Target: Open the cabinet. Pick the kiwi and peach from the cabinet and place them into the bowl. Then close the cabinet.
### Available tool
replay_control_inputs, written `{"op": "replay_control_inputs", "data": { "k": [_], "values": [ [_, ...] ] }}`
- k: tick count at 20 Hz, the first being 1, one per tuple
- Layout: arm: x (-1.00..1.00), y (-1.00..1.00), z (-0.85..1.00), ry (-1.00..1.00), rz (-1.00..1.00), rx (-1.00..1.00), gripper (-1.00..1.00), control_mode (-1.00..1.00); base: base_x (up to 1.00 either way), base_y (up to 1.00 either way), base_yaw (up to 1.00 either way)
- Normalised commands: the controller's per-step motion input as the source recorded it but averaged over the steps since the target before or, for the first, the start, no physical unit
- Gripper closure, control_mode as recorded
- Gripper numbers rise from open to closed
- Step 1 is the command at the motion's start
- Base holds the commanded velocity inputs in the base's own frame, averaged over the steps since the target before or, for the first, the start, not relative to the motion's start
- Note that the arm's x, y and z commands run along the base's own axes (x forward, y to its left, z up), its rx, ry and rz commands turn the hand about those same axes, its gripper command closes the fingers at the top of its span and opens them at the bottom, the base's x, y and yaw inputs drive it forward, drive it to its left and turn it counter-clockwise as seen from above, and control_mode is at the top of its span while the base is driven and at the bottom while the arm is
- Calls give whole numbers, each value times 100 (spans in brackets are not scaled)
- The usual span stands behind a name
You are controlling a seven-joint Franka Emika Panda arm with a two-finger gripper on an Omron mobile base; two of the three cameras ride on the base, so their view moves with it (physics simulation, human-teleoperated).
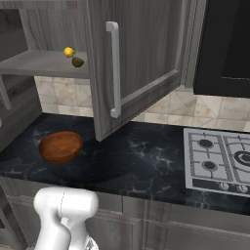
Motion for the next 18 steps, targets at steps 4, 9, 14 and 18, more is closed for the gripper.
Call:
{"op": "replay_control_inputs", "data": {
  "k": [4,9,14,18],
  "values": [
    [40,-19,0,1,31,0,-100,-100,0,0,0],
    [52,0,0,3,30,0,-100,-100,0,0,0],
    [51,0,0,5,26,0,-100,-100,0,0,0],
    [59,0,-1,8,23,0,-100,-100,0,0,0]
  ]
}}
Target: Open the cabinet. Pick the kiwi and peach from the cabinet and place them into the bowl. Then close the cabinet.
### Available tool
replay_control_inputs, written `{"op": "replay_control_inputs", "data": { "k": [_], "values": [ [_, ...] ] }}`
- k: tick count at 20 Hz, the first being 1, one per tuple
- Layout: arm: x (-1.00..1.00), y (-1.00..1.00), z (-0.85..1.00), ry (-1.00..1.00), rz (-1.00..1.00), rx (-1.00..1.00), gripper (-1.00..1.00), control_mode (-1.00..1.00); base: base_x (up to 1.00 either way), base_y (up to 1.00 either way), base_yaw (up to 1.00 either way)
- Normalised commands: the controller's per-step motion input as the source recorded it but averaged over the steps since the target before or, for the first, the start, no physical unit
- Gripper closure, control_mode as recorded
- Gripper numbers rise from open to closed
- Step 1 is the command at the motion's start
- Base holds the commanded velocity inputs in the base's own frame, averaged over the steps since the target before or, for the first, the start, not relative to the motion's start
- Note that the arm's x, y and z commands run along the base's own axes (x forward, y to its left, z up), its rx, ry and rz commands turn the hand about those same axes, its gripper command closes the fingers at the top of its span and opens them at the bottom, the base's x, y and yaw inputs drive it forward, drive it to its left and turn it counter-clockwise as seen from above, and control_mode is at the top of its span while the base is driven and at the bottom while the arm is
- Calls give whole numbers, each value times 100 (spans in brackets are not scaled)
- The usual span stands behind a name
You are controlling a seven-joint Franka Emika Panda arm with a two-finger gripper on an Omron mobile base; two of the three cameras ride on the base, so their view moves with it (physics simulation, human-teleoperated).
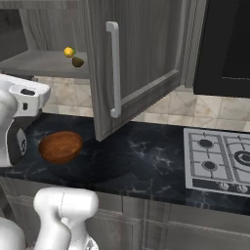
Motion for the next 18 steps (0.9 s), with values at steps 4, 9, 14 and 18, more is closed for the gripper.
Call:
{"op": "replay_control_inputs", "data": {
  "k": [4,9,14,18],
  "values": [
    [66,0,-8,9,21,0,-100,-100,0,0,0],
    [82,7,-14,14,20,0,-100,-100,0,0,0],
    [79,34,-19,12,18,-1,-100,-100,0,0,0],
    [42,93,-33,7,16,-7,-100,-100,0,0,0]
  ]
}}
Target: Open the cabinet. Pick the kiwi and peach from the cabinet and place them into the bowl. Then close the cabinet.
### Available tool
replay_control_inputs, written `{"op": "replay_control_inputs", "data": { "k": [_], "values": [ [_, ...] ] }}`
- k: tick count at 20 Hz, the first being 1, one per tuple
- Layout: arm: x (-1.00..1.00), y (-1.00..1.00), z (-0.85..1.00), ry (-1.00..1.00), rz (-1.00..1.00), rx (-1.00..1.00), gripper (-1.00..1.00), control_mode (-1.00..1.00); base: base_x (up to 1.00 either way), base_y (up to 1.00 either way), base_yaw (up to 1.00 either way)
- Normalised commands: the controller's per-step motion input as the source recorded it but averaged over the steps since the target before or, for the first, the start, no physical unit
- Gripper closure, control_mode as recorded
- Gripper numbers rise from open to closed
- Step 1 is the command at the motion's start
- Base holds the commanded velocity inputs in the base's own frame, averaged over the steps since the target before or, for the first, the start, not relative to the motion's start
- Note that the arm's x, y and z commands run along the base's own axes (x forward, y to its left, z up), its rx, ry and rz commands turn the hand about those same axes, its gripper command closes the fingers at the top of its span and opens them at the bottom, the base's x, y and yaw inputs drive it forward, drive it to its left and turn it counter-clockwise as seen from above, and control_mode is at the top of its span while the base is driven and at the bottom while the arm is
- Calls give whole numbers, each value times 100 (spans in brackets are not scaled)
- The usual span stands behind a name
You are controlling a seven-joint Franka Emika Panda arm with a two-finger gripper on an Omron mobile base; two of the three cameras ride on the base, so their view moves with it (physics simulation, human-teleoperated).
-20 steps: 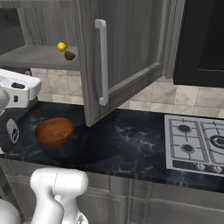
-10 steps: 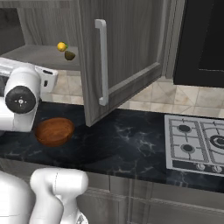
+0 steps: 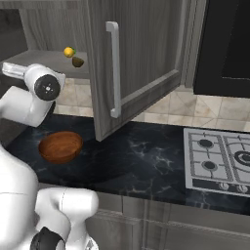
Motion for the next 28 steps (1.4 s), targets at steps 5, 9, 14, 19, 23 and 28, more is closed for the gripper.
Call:
{"op": "replay_control_inputs", "data": {
  "k": [5,9,14,19,23,28],
  "values": [
    [41,100,-28,2,18,-7,-100,-100,0,0,0],
    [39,99,-13,3,19,-7,-100,-100,0,0,0],
    [3,91,-1,0,15,-7,-100,-100,0,0,0],
    [0,65,0,0,6,-1,-100,-100,0,0,0],
    [0,47,0,0,0,0,-100,-100,0,0,0],
    [-1,74,-10,0,0,0,-100,-100,0,0,0]
  ]
}}
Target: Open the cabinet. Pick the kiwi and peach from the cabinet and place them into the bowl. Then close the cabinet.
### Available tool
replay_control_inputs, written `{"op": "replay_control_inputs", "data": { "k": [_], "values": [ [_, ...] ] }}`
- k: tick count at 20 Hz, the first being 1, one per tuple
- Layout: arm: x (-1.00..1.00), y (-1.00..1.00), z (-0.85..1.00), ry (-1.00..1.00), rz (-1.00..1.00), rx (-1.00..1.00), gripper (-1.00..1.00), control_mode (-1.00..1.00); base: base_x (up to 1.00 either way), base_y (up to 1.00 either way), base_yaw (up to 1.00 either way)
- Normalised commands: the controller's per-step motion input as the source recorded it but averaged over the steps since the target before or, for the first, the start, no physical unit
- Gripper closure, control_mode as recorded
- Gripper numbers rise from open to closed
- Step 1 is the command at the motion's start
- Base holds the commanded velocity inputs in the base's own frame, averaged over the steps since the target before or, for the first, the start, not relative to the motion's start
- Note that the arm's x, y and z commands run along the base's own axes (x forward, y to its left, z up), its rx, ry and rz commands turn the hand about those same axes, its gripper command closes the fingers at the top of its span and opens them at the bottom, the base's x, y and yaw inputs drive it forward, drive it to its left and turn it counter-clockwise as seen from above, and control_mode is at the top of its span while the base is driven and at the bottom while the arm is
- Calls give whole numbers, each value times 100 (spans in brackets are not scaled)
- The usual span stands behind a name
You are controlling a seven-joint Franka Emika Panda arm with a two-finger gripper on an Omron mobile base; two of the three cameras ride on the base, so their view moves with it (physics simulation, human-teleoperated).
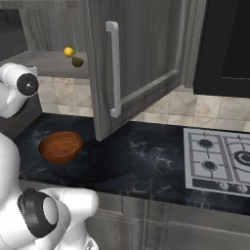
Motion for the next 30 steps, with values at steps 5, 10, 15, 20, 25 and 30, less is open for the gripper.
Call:
{"op": "replay_control_inputs", "data": {
  "k": [5,10,15,20,25,30],
  "values": [
    [0,86,-25,0,0,3,-100,-100,0,0,0],
    [0,40,-4,3,0,1,-100,-100,0,0,0],
    [-32,-60,11,0,0,5,-100,-100,0,0,0],
    [-56,-100,18,1,0,8,-100,-100,0,0,0],
    [-18,-100,19,10,1,6,-100,-100,0,0,0],
    [4,-51,52,8,-3,4,-100,-100,0,0,0]
  ]
}}
